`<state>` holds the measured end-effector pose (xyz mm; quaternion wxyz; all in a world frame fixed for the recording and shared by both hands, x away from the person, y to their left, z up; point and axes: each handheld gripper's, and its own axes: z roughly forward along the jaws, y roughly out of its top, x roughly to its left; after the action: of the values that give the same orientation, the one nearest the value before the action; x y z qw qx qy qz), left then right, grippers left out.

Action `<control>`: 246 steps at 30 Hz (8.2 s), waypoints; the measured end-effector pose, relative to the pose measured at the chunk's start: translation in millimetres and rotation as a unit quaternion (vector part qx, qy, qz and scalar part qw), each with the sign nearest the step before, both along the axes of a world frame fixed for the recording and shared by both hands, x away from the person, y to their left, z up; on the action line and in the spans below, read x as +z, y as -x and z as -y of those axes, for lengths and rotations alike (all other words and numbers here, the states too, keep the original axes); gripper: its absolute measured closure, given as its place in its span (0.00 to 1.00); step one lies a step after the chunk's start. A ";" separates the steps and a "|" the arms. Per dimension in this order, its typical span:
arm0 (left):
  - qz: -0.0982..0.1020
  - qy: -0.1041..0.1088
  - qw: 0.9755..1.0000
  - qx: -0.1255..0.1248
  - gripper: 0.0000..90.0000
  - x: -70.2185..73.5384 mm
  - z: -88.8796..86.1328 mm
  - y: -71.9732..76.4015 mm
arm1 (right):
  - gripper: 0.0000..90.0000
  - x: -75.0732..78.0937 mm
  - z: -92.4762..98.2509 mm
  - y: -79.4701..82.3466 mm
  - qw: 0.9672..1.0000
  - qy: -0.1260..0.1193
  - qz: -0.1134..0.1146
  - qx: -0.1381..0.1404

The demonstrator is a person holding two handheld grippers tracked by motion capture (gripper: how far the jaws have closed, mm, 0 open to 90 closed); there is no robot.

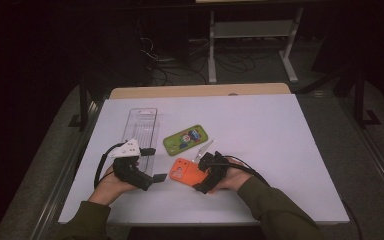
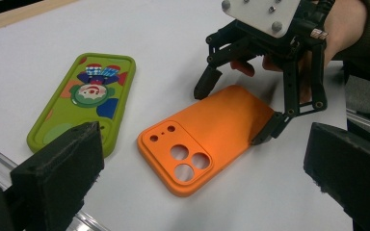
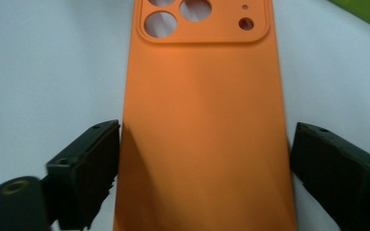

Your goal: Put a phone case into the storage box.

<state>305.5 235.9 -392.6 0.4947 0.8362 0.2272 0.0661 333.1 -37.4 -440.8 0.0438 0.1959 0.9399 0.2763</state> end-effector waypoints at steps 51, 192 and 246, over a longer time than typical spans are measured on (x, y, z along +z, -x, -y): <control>-0.005 -0.003 1.000 -0.003 0.00 2.2 4.3 -1.1 | 0.18 47.2 73.4 -21.7 1.000 -0.022 0.020 -0.007; -0.040 -0.175 0.951 -0.252 0.18 -3.8 142.6 -39.1 | 0.06 59.6 75.4 -10.5 0.986 -0.051 -0.009 0.158; -0.057 -0.153 0.986 -0.008 0.18 1.1 115.6 -51.1 | 0.02 22.5 121.4 10.5 0.964 -0.133 0.100 -0.207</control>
<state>356.6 120.3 -391.5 0.3473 0.9063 0.2359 0.0486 322.6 -158.8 -418.4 0.1675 0.3616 0.8245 0.4018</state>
